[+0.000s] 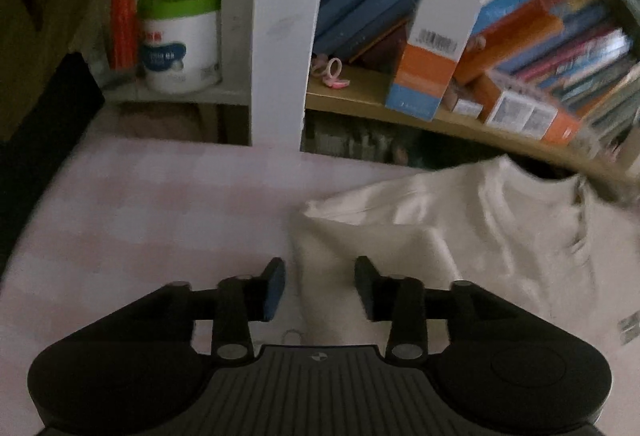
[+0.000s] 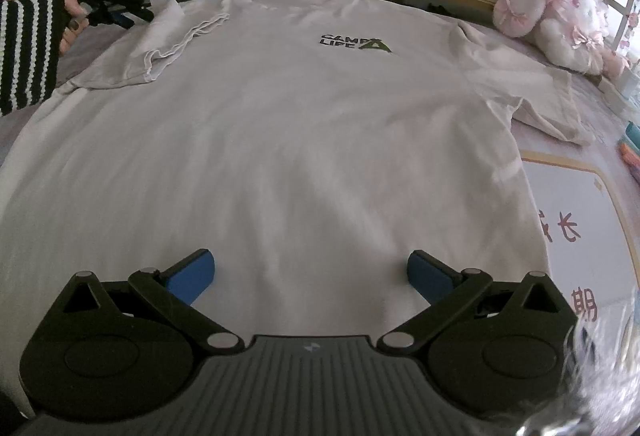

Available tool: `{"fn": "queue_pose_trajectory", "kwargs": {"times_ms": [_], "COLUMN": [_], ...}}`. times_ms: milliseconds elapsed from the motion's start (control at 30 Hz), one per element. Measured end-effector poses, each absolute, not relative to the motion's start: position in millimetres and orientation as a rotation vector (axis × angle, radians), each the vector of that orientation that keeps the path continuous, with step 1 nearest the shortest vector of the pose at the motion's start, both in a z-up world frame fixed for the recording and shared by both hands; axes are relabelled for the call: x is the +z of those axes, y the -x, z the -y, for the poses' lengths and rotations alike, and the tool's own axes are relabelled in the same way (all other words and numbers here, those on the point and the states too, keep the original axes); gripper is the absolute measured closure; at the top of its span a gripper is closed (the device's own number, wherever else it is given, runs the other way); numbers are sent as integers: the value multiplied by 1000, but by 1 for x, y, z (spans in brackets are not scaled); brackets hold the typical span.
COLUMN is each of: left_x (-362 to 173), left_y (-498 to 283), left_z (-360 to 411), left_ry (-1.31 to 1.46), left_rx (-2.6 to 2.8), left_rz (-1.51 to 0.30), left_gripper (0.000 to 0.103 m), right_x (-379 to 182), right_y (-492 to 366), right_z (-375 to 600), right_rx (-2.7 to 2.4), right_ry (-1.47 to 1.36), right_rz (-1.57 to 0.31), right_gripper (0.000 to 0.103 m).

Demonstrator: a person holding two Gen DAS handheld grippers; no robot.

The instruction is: Fold clothes

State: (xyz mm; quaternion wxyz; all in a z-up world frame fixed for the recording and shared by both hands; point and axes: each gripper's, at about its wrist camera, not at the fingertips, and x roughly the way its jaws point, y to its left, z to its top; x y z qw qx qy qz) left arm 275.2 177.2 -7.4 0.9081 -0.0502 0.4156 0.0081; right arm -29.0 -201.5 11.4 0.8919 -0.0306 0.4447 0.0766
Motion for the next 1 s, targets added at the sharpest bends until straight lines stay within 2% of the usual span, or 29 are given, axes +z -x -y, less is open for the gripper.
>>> {"fn": "queue_pose_trajectory", "kwargs": {"times_ms": [67,200,233,267,333,700,833,1000], "left_x": [-10,-10,-10,-10,-10,-11,-4,26], "left_y": [-272,-267,-267,-268,-267,-286,-285,-247], "left_z": [-174,-181,-181,-180,-176,-184,-180,-139], "left_ry": [54,135,157,168,151,59,-7,-131], "left_rx": [18,-29,-44,-60,-58,-30,-2,-57], "left_rz": [-848,-823,-820,-825,-828,-835,-852,-710], "left_gripper": [60,66,77,92,95,94,84,83], "right_x": [11,10,10,10,10,10,9,8], "right_y": [29,29,29,29,29,23,20,21], "right_z": [202,202,202,202,202,205,208,211], "right_rx": [157,152,150,148,145,185,202,207], "right_ry": [62,59,58,57,55,73,82,82], "right_rz": [-922,-919,-919,-918,-918,-933,-940,-927], "right_gripper": [0,0,0,0,0,0,0,0]}}
